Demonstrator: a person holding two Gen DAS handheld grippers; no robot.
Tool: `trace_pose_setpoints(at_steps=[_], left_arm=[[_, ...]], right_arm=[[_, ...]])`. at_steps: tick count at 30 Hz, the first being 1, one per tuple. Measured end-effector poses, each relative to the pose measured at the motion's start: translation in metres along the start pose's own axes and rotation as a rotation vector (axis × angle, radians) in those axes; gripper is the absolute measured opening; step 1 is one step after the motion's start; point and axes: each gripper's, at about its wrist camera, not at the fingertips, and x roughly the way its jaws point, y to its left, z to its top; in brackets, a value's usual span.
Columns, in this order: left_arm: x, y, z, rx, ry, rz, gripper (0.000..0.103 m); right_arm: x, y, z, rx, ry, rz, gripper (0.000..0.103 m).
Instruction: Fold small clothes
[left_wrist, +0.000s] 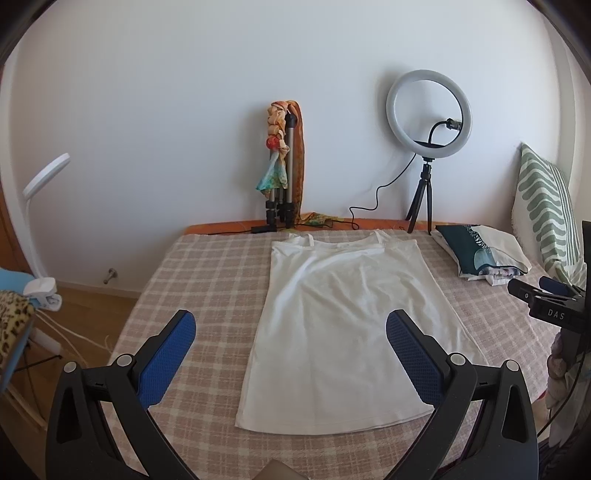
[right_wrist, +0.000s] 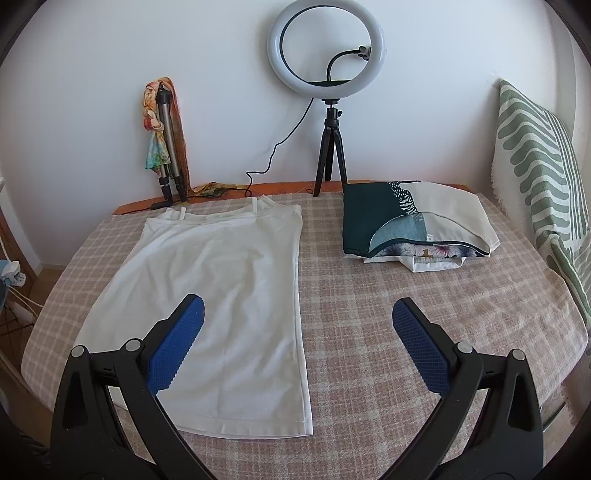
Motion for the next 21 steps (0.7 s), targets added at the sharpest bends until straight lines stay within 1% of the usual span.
trace_pose_setpoints(at_steps=[9, 12, 13, 14, 16, 18, 21], left_arm=[[0.002, 0.010, -0.006, -0.007, 0.018, 0.008, 0.103], [0.012, 0.019, -0.013, -0.025, 0.060, -0.016, 0.103], [0.015, 0.023, -0.017, -0.036, 0.078, -0.033, 0.103], [0.020, 0.027, -0.021, -0.049, 0.097, -0.043, 0.103], [0.026, 0.036, -0.029, -0.069, 0.126, -0.036, 0.103], [0.032, 0.043, -0.038, -0.071, 0.146, -0.020, 0.102], [0.038, 0.053, -0.050, -0.076, 0.167, -0.008, 0.098]], right_arm=[[0.003, 0.012, 0.006, -0.016, 0.010, 0.017, 0.103], [0.007, 0.020, 0.010, -0.019, 0.017, 0.031, 0.103], [0.008, 0.021, 0.011, -0.012, 0.021, 0.043, 0.103], [0.010, 0.022, 0.014, 0.008, 0.025, 0.074, 0.103], [0.014, 0.025, 0.018, 0.025, 0.034, 0.103, 0.103], [0.018, 0.032, 0.022, 0.024, 0.034, 0.107, 0.103], [0.025, 0.045, 0.029, 0.011, 0.035, 0.127, 0.103]])
